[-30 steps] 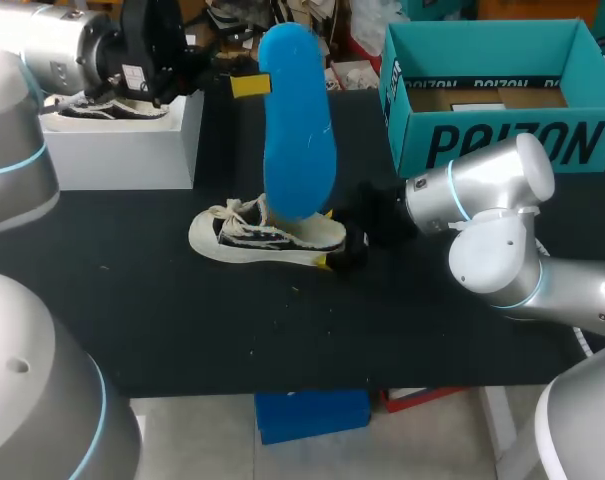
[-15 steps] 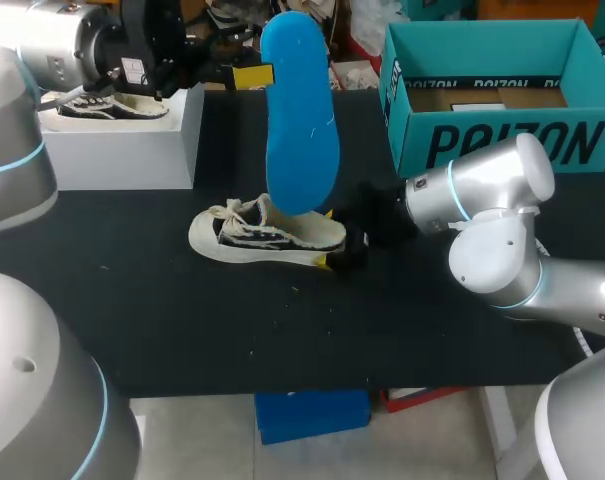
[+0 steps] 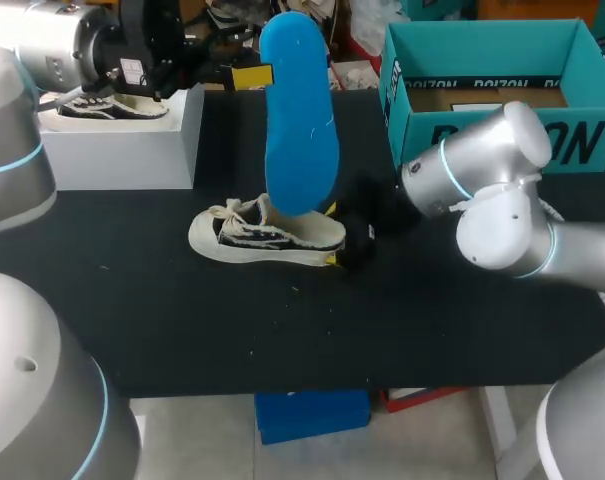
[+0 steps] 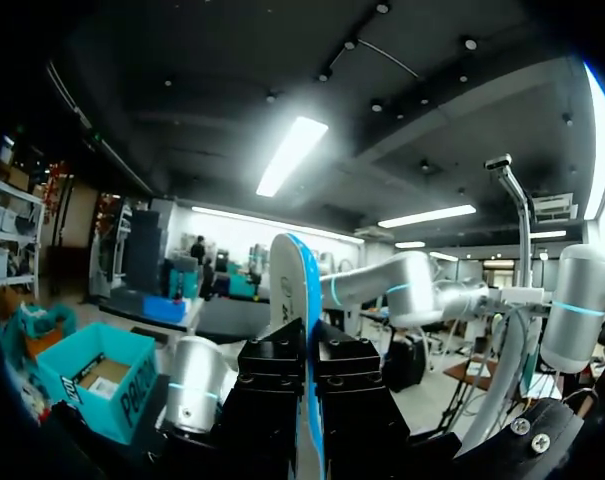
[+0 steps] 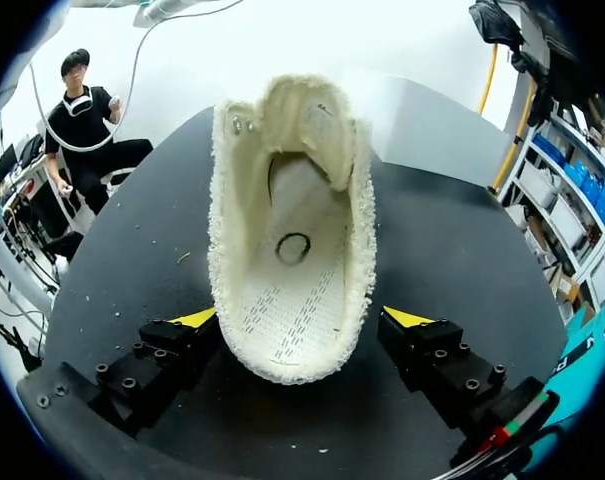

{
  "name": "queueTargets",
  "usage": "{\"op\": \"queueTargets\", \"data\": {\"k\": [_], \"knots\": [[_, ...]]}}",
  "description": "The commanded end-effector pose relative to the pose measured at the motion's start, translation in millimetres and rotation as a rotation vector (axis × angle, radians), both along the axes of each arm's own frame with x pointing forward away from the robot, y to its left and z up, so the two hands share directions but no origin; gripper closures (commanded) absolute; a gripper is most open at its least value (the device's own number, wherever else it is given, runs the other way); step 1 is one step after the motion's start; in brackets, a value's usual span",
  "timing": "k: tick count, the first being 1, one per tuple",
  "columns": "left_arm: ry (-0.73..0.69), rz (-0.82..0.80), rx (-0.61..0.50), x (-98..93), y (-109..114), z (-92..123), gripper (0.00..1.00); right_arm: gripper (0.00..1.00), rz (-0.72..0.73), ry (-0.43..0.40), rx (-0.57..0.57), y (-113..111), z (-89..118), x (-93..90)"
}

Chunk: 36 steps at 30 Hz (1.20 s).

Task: Take the shoe out of the shoebox, open the shoe tongue, remove and reinsert the insole, then place the shoe into the shoebox

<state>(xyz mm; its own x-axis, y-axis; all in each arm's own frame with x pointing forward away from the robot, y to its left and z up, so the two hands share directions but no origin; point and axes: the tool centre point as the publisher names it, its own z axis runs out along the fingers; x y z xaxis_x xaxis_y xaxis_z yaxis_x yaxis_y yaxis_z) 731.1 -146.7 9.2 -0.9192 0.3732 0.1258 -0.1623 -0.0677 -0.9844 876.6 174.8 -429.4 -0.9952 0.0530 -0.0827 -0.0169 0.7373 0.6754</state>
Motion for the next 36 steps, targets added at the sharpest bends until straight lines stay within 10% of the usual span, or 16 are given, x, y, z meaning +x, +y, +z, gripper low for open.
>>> {"op": "queueTargets", "data": {"k": [1, 36], "knots": [[0.000, 0.003, 0.000, -0.7, -0.9, -0.9, 1.00, 0.00, 0.019, 0.027, -0.188, -13.9, 32.4, 2.2], [0.000, 0.003, 0.000, -0.7, -0.9, -0.9, 1.00, 0.00, 0.038, 0.106, -0.655, 6.8, 65.5, 3.5]]}}
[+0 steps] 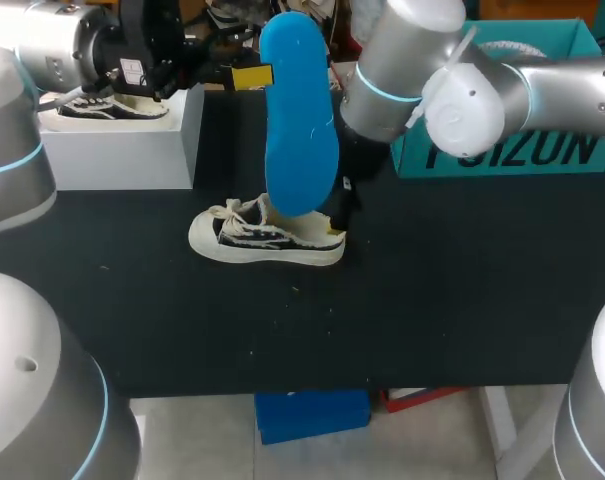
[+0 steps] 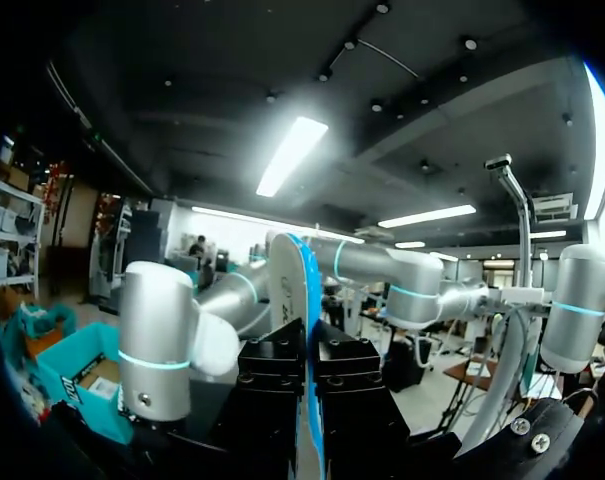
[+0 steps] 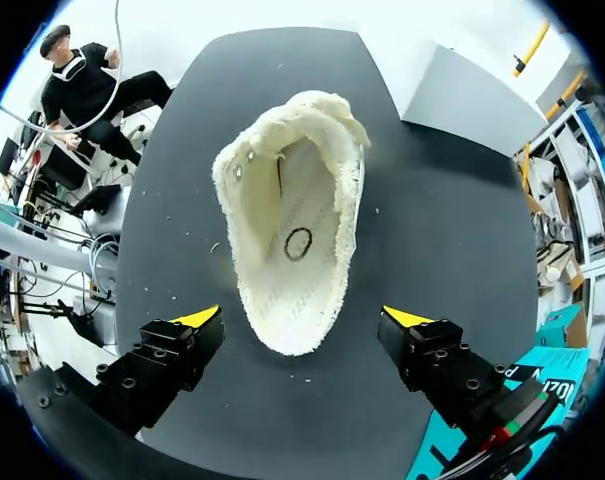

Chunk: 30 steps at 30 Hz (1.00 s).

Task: Take the shoe out of the shoebox, open the shoe tongue, remove and reinsert the insole, then place the shoe into the shoebox

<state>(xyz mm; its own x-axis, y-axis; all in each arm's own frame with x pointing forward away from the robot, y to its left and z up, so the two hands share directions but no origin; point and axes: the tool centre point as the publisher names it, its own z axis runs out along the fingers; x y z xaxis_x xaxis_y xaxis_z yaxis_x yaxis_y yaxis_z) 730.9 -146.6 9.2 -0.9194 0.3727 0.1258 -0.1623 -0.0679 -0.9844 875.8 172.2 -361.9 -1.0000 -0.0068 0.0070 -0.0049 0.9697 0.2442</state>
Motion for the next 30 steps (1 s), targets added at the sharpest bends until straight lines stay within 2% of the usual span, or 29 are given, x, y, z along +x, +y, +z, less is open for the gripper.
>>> {"op": "queueTargets", "data": {"k": [1, 17, 30], "knots": [[0.000, 0.003, 0.000, -0.5, -1.0, -0.9, 1.00, 0.00, 0.003, 0.004, -0.159, 10.5, -2.0, 4.6], [0.000, 0.003, 0.000, -0.5, -1.0, -0.9, 1.00, 0.00, -0.017, -0.006, -0.118, 27.9, -11.6, 1.6], [0.000, 0.003, 0.000, -0.5, -1.0, -0.9, 1.00, 0.00, -0.021, -0.003, -0.122, 30.5, -11.6, -2.5]]}}
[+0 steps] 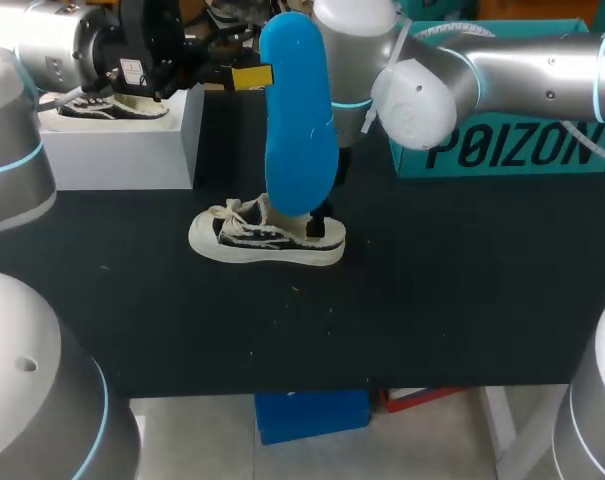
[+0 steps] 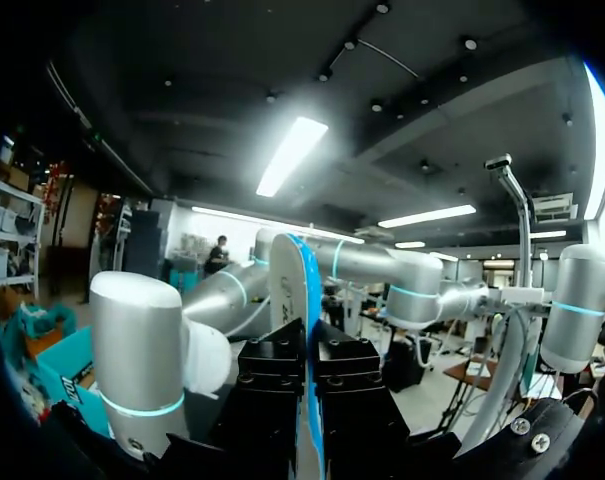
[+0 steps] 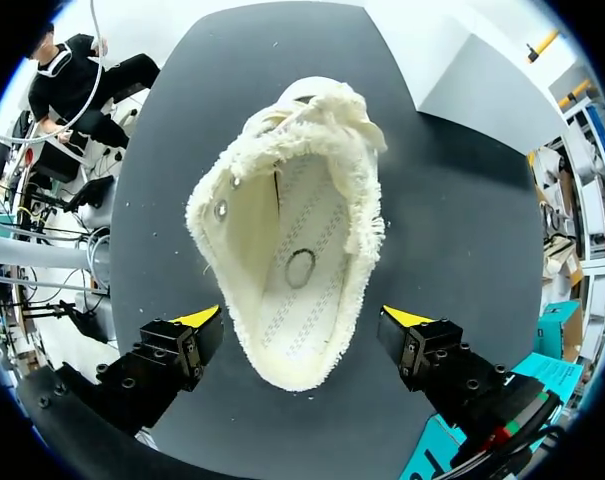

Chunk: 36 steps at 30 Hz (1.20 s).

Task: Take the shoe out of the shoebox, open the shoe tongue, remove and reinsert the insole, then place the shoe into the shoebox

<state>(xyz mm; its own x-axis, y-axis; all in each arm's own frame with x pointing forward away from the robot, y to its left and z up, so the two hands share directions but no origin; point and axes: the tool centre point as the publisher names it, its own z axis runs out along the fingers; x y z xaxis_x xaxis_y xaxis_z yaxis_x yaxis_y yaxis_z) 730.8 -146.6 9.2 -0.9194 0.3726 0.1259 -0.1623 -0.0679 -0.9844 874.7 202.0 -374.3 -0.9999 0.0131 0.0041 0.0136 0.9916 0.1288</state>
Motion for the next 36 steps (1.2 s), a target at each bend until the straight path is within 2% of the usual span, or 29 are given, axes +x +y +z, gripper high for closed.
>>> {"op": "queueTargets", "data": {"k": [1, 13, 22, 23, 26, 36], "knots": [[0.000, 0.003, 0.000, -0.4, -1.0, -0.9, 1.00, 0.00, -0.003, 0.000, -0.006, 0.6, 0.9, -2.0], [0.000, 0.003, 0.000, -0.4, -1.0, -0.9, 1.00, 0.00, -0.018, -0.018, 0.019, -3.8, 0.2, -12.2], [0.000, 0.003, 0.000, -0.4, -1.0, -0.9, 1.00, 0.00, -0.036, -0.093, 0.183, -7.8, -2.8, -14.8], [0.000, 0.003, 0.000, -0.4, -1.0, -0.9, 1.00, 0.00, -0.035, -0.111, 0.238, -9.9, -4.2, -14.4], [0.000, 0.003, 0.000, -0.4, -1.0, -0.9, 1.00, 0.00, -0.049, -0.132, 0.299, -12.4, -4.4, -13.6], [0.000, 0.003, 0.000, -0.4, -1.0, -0.9, 1.00, 0.00, -0.063, -0.175, 0.427, -18.2, -7.6, -11.6]]}}
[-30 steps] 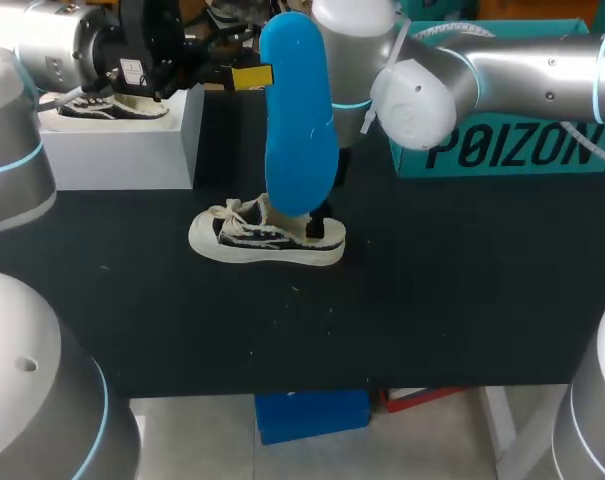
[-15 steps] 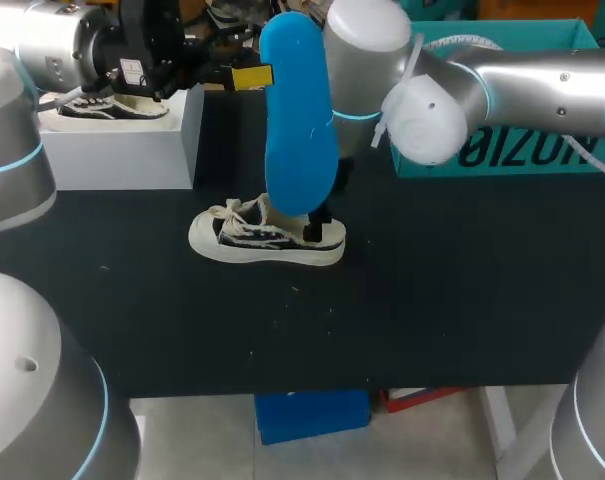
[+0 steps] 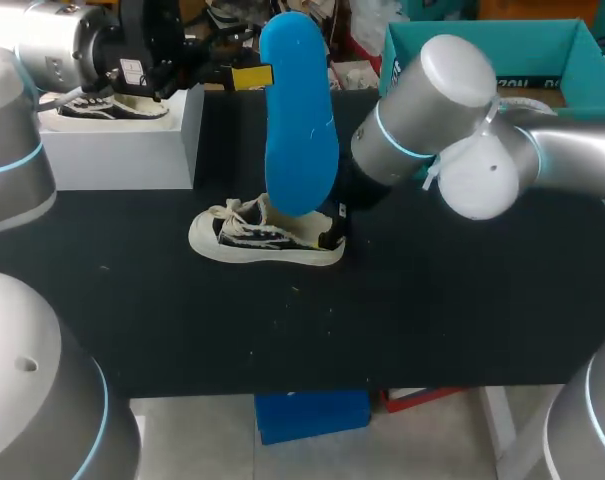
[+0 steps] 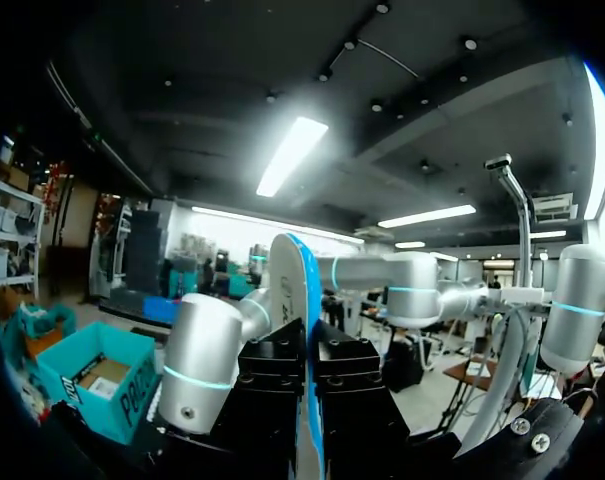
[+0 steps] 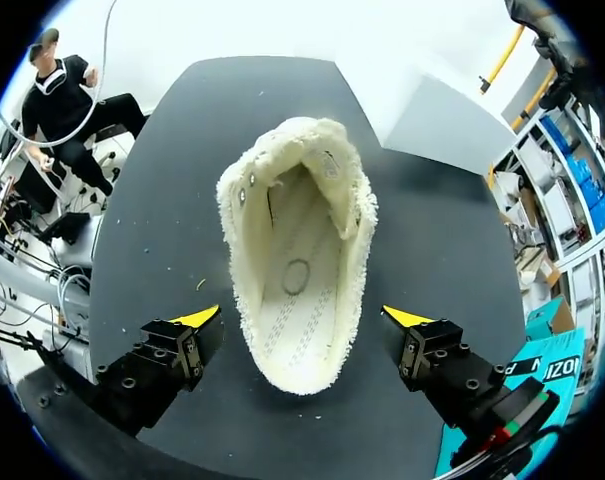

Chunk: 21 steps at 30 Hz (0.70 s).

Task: Take the shoe out of the shoebox, open the shoe tongue, remove and reinsert the insole, then place the shoe into the shoebox

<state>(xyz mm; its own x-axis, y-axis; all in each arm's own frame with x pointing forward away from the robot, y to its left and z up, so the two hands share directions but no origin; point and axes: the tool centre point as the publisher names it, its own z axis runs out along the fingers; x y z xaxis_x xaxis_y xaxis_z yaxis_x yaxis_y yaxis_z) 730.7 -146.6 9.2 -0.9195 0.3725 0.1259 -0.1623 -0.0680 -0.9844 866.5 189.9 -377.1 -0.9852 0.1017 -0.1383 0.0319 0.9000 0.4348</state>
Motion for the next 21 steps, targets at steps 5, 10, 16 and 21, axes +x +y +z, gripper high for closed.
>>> {"op": "queueTargets", "data": {"k": [5, 10, 16, 21], "knots": [[0.000, 0.002, 0.000, -0.3, -1.0, -0.9, 1.00, 0.00, -0.007, -0.039, 0.184, -6.6, -10.0, -3.2], [0.000, 0.002, 0.000, -0.3, -1.0, -0.9, 1.00, 0.00, -0.029, -0.061, 0.261, -7.5, -15.1, -3.3], [0.000, 0.002, 0.000, -0.3, -1.0, -0.9, 1.00, 0.00, -0.025, -0.088, 0.315, -8.3, -20.5, -2.0], [0.000, 0.002, 0.000, -0.3, -1.0, -0.9, 1.00, 0.00, -0.023, -0.099, 0.344, -10.0, -24.7, -0.3]]}}
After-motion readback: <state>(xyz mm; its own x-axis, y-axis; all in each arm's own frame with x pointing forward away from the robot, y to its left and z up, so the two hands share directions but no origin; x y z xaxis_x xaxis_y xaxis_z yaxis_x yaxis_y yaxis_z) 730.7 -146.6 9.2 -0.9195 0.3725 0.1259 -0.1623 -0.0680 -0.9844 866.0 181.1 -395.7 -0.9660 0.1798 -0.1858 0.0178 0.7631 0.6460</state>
